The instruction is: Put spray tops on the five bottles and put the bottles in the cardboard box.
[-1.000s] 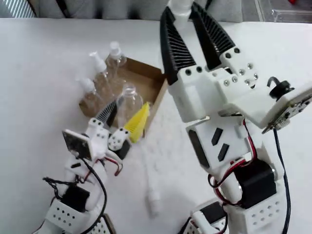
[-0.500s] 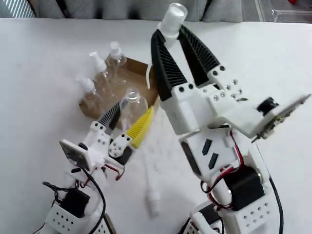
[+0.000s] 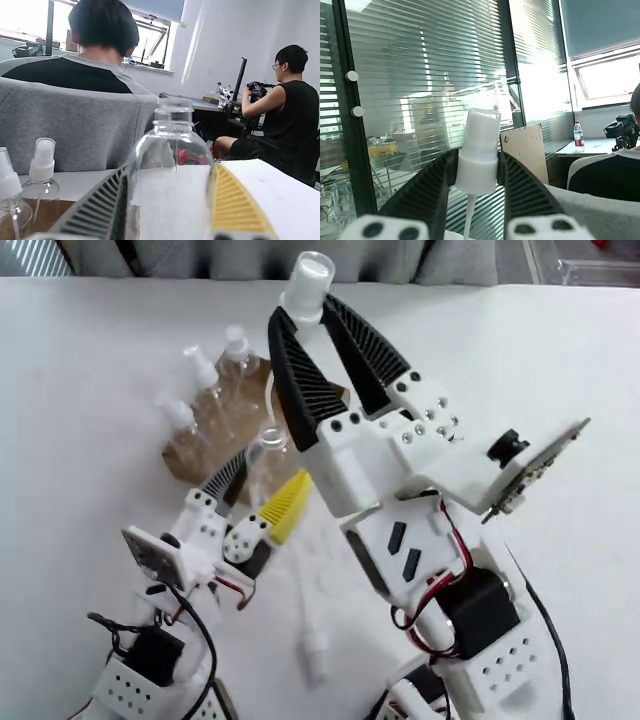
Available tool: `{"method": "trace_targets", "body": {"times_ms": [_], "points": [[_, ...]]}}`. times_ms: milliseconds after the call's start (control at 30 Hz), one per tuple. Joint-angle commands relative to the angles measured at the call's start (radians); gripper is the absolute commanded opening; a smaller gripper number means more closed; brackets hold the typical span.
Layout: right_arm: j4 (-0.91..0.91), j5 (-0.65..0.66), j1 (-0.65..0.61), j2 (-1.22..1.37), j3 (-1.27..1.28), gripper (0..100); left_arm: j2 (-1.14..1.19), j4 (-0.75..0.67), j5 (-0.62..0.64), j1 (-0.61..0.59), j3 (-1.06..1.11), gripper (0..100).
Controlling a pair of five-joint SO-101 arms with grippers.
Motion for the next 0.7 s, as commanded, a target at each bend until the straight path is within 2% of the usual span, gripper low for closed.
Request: {"method": "trace_targets", "body": {"times_ms": [0,267,467,533,667], "points": [[-0.013,0.008,-0.004,0.002,0.02,1.4,-0.022,0.003,0.009,0.015,-0.005,2],[-0.001,0.014,-0.001,-0.002,0.124,1.5,-0.022,0.003,0.009,0.01,-0.005,2],[0.189,0.048,-0.024,-0.002,0.143,1.9,-0.022,0.003,0.009,0.007,-0.005,2],[0.237,0.069,-0.048,-0.002,0.143,4.6,-0.022,0.003,0.009,0.005,-0.005,2],[0.323,0.095,-0.088,-0.004,0.14,17.4,-0.022,0.003,0.009,0.005,-0.005,2]]}}
